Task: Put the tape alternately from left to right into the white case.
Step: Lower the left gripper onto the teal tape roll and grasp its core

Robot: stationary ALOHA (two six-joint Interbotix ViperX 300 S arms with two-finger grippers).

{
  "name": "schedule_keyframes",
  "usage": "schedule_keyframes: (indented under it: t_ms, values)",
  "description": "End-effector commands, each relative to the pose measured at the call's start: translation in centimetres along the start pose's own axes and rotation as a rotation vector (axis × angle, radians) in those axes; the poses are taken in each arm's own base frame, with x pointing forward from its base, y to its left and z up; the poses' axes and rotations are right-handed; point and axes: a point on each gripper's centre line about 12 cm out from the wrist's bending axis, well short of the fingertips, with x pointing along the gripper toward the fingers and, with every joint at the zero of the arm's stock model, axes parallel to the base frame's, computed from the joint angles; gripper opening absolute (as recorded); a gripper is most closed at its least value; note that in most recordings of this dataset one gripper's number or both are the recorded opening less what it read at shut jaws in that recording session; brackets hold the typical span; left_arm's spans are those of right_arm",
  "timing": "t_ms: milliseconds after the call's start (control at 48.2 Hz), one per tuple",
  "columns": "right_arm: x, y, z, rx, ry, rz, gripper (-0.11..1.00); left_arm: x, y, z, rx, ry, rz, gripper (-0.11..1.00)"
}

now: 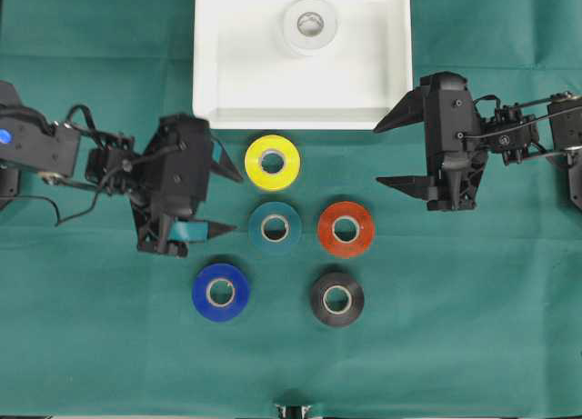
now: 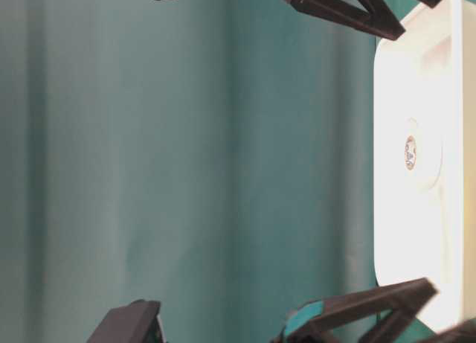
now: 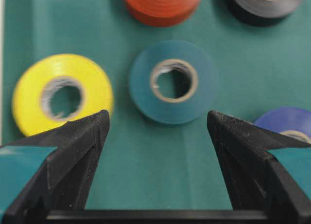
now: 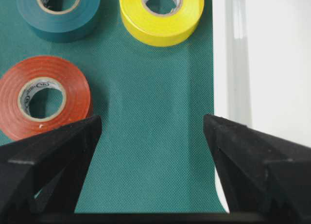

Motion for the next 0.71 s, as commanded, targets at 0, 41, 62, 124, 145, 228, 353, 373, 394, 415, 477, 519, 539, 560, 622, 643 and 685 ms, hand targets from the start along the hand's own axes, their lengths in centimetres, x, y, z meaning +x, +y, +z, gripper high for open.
schedule_keyframes:
  t_ms: [0,41,62,124,145,228,353,373,394,415,477,519,539,560,622,643,685]
  values:
    - [-0.4,0.2,0.8,-0.001,-0.031,0.007,0.84,0.3,-0.9,1.4,0.012,-0.03,-0.019,0.85]
    - [-0.4,0.2,0.7,-0.001,-0.03,0.007,0.84,0.6,-1.3,1.5,0.018,-0.027,-0.027,0.85]
    - [-0.4,0.1,0.7,-0.001,-0.028,0.006,0.84,0.7,-1.5,1.6,0.022,-0.028,-0.032,0.85]
    - [-0.4,0.1,0.7,0.0,-0.027,0.006,0.84,1.1,-2.0,1.9,0.029,-0.029,-0.042,0.85]
    - [-0.4,0.1,0.7,-0.001,-0.027,0.006,0.84,1.2,-2.2,1.9,0.035,-0.028,-0.047,0.85]
    - [-0.4,0.1,0.6,-0.001,-0.026,0.005,0.84,1.5,-3.1,2.1,0.048,-0.027,-0.065,0.85]
    - [-0.4,0.1,0.7,-0.001,-0.028,0.006,0.84,2.1,-4.1,2.4,0.064,-0.025,-0.084,0.85]
    - [-0.4,0.2,0.7,-0.003,-0.03,0.007,0.84,2.2,-4.2,2.4,0.065,-0.025,-0.085,0.85]
    - [-0.3,0.1,0.6,-0.001,-0.027,0.006,0.84,2.2,-4.2,2.4,0.065,-0.025,-0.085,0.85]
    - [-0.3,0.1,0.6,-0.003,-0.027,0.006,0.84,2.3,-4.2,2.4,0.065,-0.022,-0.085,0.85]
    - [-0.4,0.1,0.7,-0.001,-0.027,0.006,0.84,2.6,-4.2,2.3,0.065,-0.016,-0.084,0.85]
    - [-0.4,0.1,0.7,-0.003,-0.027,0.006,0.84,2.8,-4.2,2.2,0.064,-0.011,-0.083,0.85]
    - [-0.3,0.1,0.6,-0.003,-0.024,0.005,0.84,3.0,-4.2,2.2,0.064,-0.01,-0.083,0.85]
    - [-0.3,0.1,0.6,-0.001,-0.024,0.005,0.84,3.1,-4.2,2.2,0.065,-0.008,-0.084,0.85]
    - [-0.4,0.1,0.6,0.0,-0.026,0.005,0.84,3.5,-4.3,2.3,0.066,-0.004,-0.083,0.85]
    - [-0.3,0.1,0.5,-0.001,-0.022,0.005,0.84,3.7,-4.2,2.3,0.066,-0.001,-0.082,0.84]
    - [-0.4,0.1,0.6,-0.003,-0.024,0.005,0.84,4.1,-4.3,2.2,0.066,0.005,-0.082,0.83]
